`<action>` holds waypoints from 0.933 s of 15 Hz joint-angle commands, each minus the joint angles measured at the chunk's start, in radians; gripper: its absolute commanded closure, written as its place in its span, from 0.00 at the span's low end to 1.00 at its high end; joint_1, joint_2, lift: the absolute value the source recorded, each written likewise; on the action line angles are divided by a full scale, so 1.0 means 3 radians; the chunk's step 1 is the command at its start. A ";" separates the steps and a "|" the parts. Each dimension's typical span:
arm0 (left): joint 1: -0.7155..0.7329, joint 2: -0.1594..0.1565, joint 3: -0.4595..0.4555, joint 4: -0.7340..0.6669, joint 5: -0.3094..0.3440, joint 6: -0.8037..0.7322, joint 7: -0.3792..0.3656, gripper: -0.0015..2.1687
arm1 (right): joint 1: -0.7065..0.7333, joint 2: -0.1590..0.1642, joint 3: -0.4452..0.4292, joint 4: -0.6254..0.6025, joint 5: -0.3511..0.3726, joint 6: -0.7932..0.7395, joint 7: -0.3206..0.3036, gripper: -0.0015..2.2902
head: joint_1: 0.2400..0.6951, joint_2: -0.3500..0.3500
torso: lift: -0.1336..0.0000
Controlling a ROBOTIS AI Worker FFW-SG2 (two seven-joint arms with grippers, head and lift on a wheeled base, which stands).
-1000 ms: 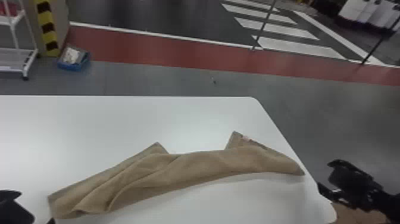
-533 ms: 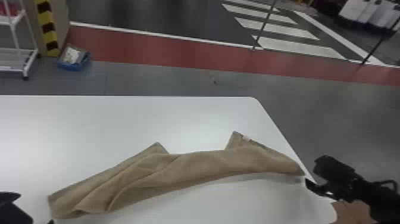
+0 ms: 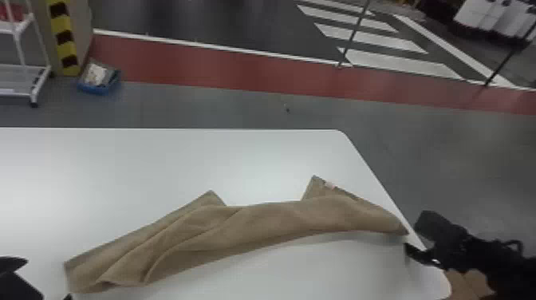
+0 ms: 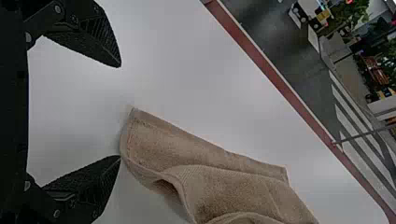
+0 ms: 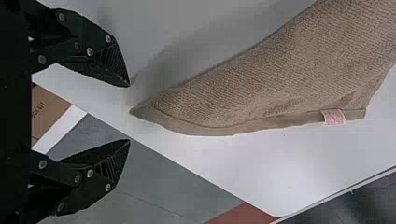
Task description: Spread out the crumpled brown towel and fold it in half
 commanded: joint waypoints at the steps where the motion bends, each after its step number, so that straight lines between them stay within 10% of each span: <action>1: -0.0002 -0.0002 -0.0010 0.0000 -0.0005 -0.0001 -0.0005 0.10 | -0.0054 -0.0002 -0.0006 0.0027 -0.0053 -0.0002 0.0000 0.23 | 1.00 0.00 | 0.07; 7: 0.0019 -0.0002 0.0010 -0.0005 0.0000 -0.0001 -0.0005 0.10 | -0.0197 -0.0017 0.0065 0.0155 -0.0043 0.0039 0.0092 0.37 | 1.00 0.00 | 0.07; 9: 0.0019 0.0003 0.0010 -0.0005 -0.0005 -0.0001 -0.0005 0.10 | -0.0207 -0.0022 0.0040 0.0155 -0.0145 0.0008 0.0179 0.61 | 1.00 0.00 | 0.07; 14: 0.0014 0.0003 0.0020 -0.0010 -0.0010 -0.0001 -0.0020 0.10 | -0.0115 0.0075 -0.0558 -0.0617 -0.2012 0.0601 0.1421 0.61 | 1.00 0.00 | 0.07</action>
